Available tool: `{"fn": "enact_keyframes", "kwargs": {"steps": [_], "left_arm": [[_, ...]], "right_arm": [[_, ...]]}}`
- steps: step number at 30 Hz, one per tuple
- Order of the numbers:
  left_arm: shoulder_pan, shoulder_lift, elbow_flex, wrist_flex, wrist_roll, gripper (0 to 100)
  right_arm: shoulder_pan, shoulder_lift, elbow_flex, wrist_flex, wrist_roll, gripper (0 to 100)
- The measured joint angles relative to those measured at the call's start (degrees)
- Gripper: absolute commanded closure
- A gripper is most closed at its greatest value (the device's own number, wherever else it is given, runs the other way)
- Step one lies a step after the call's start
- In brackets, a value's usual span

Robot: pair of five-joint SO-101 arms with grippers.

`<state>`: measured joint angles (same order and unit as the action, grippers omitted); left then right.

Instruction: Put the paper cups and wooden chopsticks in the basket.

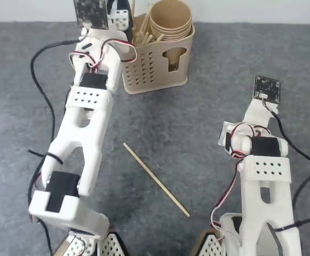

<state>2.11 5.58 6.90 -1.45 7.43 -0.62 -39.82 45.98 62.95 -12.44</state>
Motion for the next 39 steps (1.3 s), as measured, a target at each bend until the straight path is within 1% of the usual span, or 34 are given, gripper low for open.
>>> {"fn": "enact_keyframes", "kwargs": {"steps": [3, 5, 8, 12, 16, 19, 22, 26, 30, 32, 35, 39], "left_arm": [[-0.18, 0.09, 0.0, 0.0, -2.73, 74], [-0.18, 0.09, -0.62, 2.11, -3.43, 69], [-1.23, -0.44, -2.55, 9.58, -3.78, 69], [-3.43, -5.1, -5.54, 23.74, -3.78, 69], [-4.84, -12.48, -5.98, 36.13, -3.78, 69], [-5.63, -18.81, -5.98, 45.19, -4.13, 69], [-5.71, -25.58, -5.98, 53.71, -4.13, 69], [-6.15, -33.32, -5.98, 65.67, -4.13, 69], [-11.08, -37.19, -5.8, 76.84, -4.13, 69], [-13.71, -38.07, -3.78, 79.12, -4.13, 69], [-17.85, -38.15, 3.08, 79.65, -4.13, 69], [-19.87, -40.18, 16.09, 75.69, -4.13, 69]], "right_arm": [[0.0, 0.0, 0.0, 0.0, 0.0, 88.5], [0.0, 0.0, 0.0, 0.0, 0.0, 88.5], [-0.44, 0.0, 0.18, 0.0, 0.0, 88.7], [-4.57, 0.0, 2.37, 0.0, 0.09, 88.7], [-10.99, 0.0, 3.6, 0.18, 0.53, 88.7], [-18.02, 0.0, 3.6, 2.29, 2.64, 88.3], [-25.67, 0.0, 3.6, 4.31, 3.25, 88.2], [-34.02, 0.0, 3.6, 5.01, 3.43, 87.7], [-43.87, 0.0, 3.6, 4.66, 3.43, 78.8], [-47.91, 0.97, 3.6, 3.87, 3.16, 78.3], [-50.81, 5.1, 3.6, 1.76, 1.67, 82.4], [-51.78, 13.63, 3.6, -2.29, 0.44, 83.1]]}}
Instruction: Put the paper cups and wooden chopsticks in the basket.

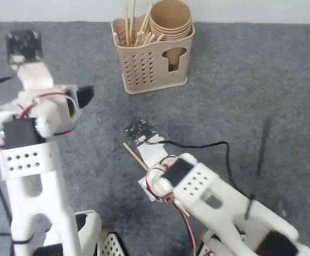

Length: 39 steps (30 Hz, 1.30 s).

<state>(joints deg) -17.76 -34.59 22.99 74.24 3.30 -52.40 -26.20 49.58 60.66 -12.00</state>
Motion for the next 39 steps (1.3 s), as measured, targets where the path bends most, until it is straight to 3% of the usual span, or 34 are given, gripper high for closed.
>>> {"fn": "enact_keyframes", "kwargs": {"steps": [8, 14, 19, 23, 33, 39], "left_arm": [[-0.7, -13.63, 25.85, -11.16, 0.0, 69], [-0.62, -23.65, 38.51, -13.36, 0.0, 69], [-0.62, -28.48, 42.29, -15.3, 0.0, 69], [-0.62, -29.36, 44.75, -18.02, 0.0, 69], [-0.62, -29.45, 46.33, -20.04, 0.0, 69], [-0.62, -29.54, 47.82, -21.01, 0.0, 69]], "right_arm": [[-1.93, 11.78, -0.7, -5.1, -0.35, 83.6], [-1.85, 18.29, -2.64, -6.95, -0.35, 83.6], [0.35, 22.24, -6.24, -6.77, -0.53, 85.5], [1.58, 23.38, -6.95, -6.77, -0.53, 99.5], [2.9, 24.09, -7.56, -5.89, -0.35, 99.1], [2.64, 13.71, -7.47, -0.62, -0.35, 99.1]]}}
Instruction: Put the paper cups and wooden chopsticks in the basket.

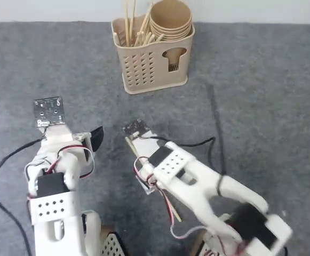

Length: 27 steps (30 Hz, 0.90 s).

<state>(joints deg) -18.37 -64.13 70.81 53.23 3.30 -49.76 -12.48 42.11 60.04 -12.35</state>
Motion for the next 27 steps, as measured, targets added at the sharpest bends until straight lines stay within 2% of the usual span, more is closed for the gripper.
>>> {"fn": "enact_keyframes", "kwargs": {"steps": [4, 8, 11, 16, 21, 27], "left_arm": [[0.0, 0.0, 0.7, -1.41, 0.0, 69], [0.0, 0.0, 0.79, -1.67, 0.0, 69], [0.0, 0.0, 0.79, -1.67, 0.0, 69], [0.0, 0.0, 0.79, -1.67, 0.0, 69], [0.0, 0.0, 0.79, -1.67, 0.0, 69], [0.0, 0.0, 1.93, -2.73, 0.0, 69]], "right_arm": [[0.97, -14.24, 0.0, 2.81, 0.0, 99.1], [6.51, -29.71, -1.23, 1.76, 0.0, 99.1], [11.43, -35.16, -6.15, -1.14, 0.0, 99.1], [16.7, -34.11, -14.59, -8.53, 0.26, 99.1], [19.69, -26.99, -20.4, -17.23, 0.97, 99.1], [22.15, -17.05, -25.32, -32.35, 1.23, 99.1]]}}
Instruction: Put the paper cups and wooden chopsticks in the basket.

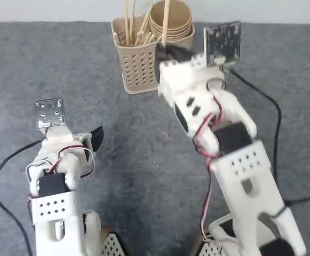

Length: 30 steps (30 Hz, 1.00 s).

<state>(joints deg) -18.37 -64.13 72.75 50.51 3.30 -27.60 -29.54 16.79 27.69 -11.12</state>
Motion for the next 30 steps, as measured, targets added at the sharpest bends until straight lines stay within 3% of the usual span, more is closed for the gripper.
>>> {"fn": "enact_keyframes", "kwargs": {"steps": [11, 22, 30], "left_arm": [[0.0, 0.0, 0.44, -1.14, 0.0, 69], [0.0, 0.0, 0.97, -1.14, 0.0, 69], [0.0, 0.0, 0.97, -1.14, 0.0, 69]], "right_arm": [[-0.26, 20.13, -14.15, -21.54, 0.0, 99.1], [1.32, 42.99, -34.37, -23.21, 0.0, 98.7], [1.32, 48.0, -37.8, -19.78, 0.0, 72.3]]}}
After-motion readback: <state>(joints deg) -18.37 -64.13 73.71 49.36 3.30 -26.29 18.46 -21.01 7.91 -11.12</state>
